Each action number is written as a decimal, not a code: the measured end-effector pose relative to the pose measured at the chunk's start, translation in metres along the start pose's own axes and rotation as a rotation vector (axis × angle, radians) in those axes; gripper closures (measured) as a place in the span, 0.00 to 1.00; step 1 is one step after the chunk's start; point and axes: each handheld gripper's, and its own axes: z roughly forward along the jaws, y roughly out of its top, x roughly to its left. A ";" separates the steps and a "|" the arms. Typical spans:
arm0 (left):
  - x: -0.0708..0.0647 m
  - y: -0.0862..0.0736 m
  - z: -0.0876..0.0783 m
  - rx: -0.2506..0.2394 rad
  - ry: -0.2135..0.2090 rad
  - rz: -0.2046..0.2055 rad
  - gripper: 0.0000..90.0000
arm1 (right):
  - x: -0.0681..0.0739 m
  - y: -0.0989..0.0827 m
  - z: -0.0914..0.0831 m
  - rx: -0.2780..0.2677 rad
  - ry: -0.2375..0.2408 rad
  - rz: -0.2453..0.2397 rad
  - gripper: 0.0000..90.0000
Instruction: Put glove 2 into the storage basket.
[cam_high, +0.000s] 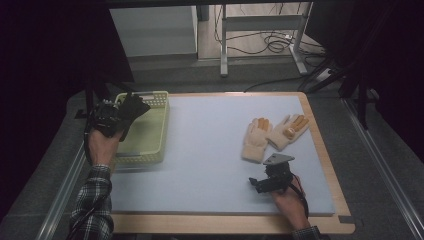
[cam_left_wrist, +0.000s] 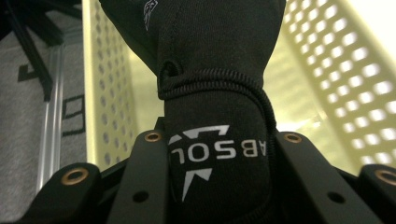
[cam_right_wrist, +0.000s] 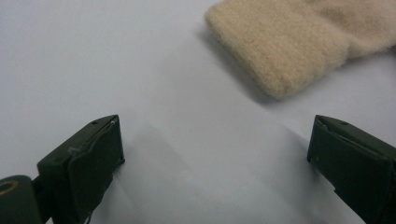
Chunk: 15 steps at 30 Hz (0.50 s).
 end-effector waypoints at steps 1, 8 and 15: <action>0.002 -0.002 0.004 0.011 0.001 -0.004 0.76 | 0.000 0.000 0.000 0.000 0.000 0.000 0.04; 0.008 -0.007 0.022 0.081 0.033 -0.002 0.75 | 0.000 0.000 0.000 0.000 0.000 0.000 0.04; 0.003 0.002 0.039 0.129 0.056 0.011 0.75 | 0.000 0.000 0.000 0.000 0.000 0.000 0.04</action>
